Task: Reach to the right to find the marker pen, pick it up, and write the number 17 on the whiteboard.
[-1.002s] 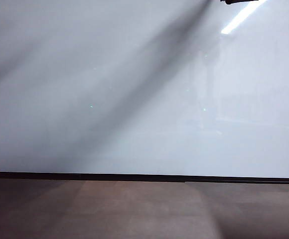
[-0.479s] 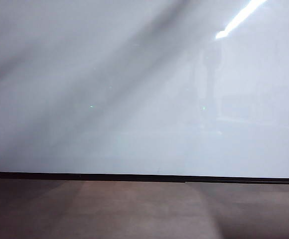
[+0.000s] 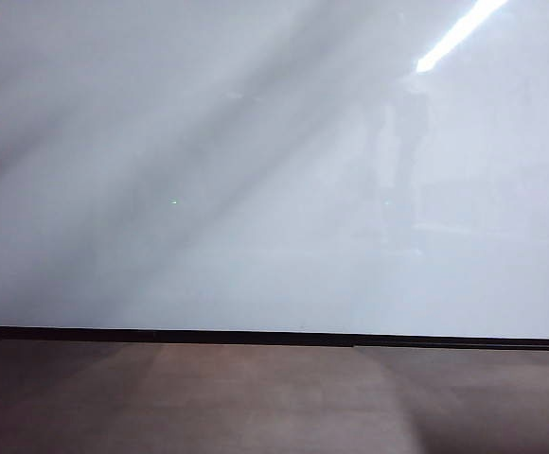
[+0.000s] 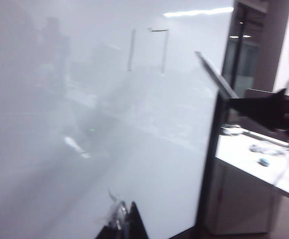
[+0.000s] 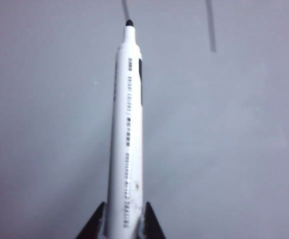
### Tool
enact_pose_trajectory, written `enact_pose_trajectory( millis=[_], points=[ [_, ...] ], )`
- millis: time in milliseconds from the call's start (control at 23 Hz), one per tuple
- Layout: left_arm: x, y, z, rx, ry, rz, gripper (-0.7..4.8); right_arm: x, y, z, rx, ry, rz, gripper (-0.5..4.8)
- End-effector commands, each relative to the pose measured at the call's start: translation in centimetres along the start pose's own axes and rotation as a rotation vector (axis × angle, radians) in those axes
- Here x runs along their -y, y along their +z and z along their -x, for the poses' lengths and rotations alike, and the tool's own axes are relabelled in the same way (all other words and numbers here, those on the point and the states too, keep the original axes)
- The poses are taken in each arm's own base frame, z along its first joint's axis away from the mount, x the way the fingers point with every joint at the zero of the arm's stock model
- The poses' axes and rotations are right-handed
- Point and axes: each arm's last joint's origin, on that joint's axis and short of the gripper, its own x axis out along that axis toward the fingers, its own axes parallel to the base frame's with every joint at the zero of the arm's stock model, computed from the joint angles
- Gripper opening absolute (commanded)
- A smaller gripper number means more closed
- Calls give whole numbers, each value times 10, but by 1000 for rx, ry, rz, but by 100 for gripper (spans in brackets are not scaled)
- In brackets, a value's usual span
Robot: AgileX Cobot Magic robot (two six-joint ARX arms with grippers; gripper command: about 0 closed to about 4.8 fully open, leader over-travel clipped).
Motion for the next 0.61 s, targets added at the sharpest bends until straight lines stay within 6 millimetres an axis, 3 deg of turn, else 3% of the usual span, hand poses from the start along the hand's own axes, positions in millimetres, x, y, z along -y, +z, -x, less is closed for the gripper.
enact_pose_trajectory(
  millis=[44, 261, 610],
  points=[
    [-10, -20, 11, -4, 49, -25, -5, 2, -6, 11, -19, 23, -4, -2],
    [-26, -52, 34, -32, 166, -60, -5, 0, -19, 22, -44, 49, -12, -2],
    [-48, -90, 65, -55, 406, -118, -5, -10, -30, 20, -86, 125, -14, -2]
  ],
)
